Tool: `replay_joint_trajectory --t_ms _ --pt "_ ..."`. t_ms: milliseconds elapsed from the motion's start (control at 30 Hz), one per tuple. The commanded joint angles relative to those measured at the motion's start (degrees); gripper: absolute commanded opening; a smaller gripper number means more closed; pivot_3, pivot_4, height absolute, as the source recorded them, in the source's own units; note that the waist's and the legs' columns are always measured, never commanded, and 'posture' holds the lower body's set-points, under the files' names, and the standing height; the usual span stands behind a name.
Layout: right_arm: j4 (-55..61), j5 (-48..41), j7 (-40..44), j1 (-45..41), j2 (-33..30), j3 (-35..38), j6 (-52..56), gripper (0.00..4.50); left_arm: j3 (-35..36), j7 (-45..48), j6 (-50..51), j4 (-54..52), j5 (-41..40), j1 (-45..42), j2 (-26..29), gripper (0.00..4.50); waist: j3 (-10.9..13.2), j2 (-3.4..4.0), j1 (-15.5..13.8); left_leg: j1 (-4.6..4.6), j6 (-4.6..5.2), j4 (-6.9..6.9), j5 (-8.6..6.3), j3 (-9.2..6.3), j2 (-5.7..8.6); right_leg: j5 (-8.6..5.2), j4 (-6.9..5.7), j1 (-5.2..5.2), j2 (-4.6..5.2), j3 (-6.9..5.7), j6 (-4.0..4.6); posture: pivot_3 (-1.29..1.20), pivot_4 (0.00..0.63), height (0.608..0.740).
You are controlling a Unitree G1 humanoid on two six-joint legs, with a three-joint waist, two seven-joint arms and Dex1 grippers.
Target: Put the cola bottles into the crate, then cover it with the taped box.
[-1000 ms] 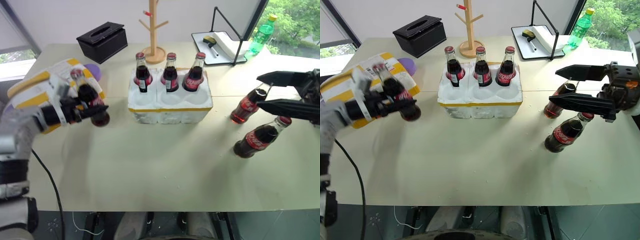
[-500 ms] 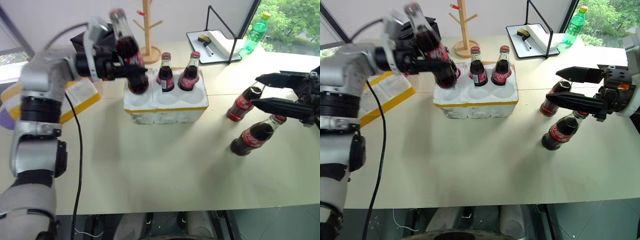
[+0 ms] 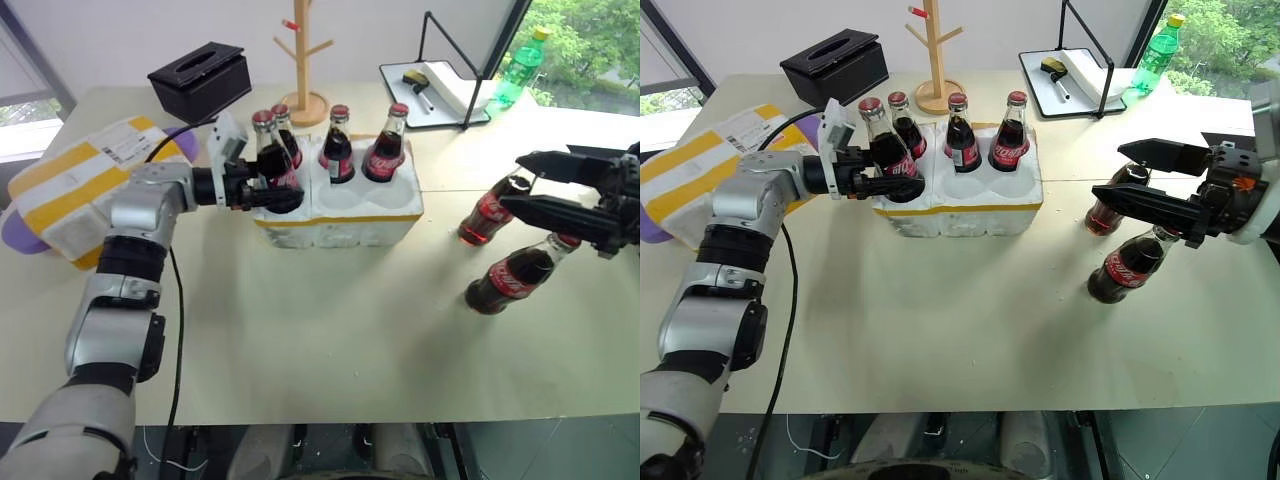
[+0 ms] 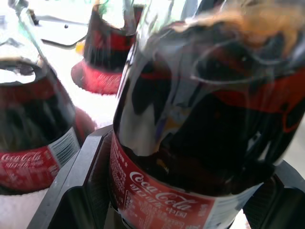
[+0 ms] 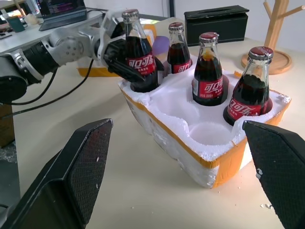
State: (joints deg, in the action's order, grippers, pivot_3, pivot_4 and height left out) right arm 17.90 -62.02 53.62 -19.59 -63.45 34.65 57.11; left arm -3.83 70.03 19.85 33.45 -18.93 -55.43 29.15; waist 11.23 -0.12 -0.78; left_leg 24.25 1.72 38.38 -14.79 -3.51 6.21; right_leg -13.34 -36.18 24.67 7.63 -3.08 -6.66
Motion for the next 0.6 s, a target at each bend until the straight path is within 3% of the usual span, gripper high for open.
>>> replay_joint_trajectory --t_ms 33,100,167,233,433,600 --pt "0.4 -0.2 -0.3 -1.0 -0.3 0.7 -1.4 4.50 0.0 -1.4 -3.9 -1.0 2.4 0.4 -0.3 2.85 0.0 0.00 0.0 0.00 0.00 0.00 0.00 0.00 0.00 0.00 0.00 0.00 0.00 0.00 0.00 0.00 0.150 0.736" --pt "-0.1 0.2 -0.4 -1.2 -0.3 0.1 -1.8 4.50 0.0 -1.4 -4.6 -0.6 3.3 0.5 -0.5 2.85 0.0 0.01 0.0 0.00 0.00 0.01 0.00 0.00 0.00 0.00 -0.01 0.00 -0.01 0.00 0.00 0.00 0.150 0.736" --pt "-0.5 0.9 -0.5 -1.3 -0.3 -0.6 -2.5 4.50 0.5 -1.1 -3.7 -1.0 3.0 0.6 -0.4 3.92 0.0 0.03 0.0 -0.02 0.00 0.06 0.00 0.00 -0.01 0.02 -0.03 -0.03 -0.01 0.00 0.01 0.00 0.150 0.736" --pt "-1.0 1.4 -0.4 -1.6 -0.3 -1.3 -3.0 4.50 1.0 -0.8 -2.9 -1.7 2.7 0.4 -0.1 4.42 0.0 0.03 0.0 -0.02 0.01 0.18 -0.01 -0.01 -0.03 0.05 -0.05 -0.06 -0.03 -0.01 0.01 0.00 0.150 0.736" --pt "-3.7 4.5 0.6 -2.9 -0.7 -4.1 -5.3 4.50 4.0 1.1 3.9 -9.0 -1.1 1.4 4.0 4.42 0.0 0.03 0.1 0.10 0.23 0.66 -0.15 -0.01 -0.03 0.12 -0.13 -0.12 -0.04 0.00 -0.11 0.00 0.150 0.736" --pt "-6.0 7.2 -0.2 -4.5 -0.9 -4.1 -7.4 4.50 10.8 2.2 16.3 -20.9 -10.0 1.9 11.7 4.42 0.0 0.03 0.1 0.13 0.22 0.67 -0.15 -0.01 -0.03 0.12 -0.13 -0.09 -0.04 0.01 -0.12 0.00 0.150 0.736"
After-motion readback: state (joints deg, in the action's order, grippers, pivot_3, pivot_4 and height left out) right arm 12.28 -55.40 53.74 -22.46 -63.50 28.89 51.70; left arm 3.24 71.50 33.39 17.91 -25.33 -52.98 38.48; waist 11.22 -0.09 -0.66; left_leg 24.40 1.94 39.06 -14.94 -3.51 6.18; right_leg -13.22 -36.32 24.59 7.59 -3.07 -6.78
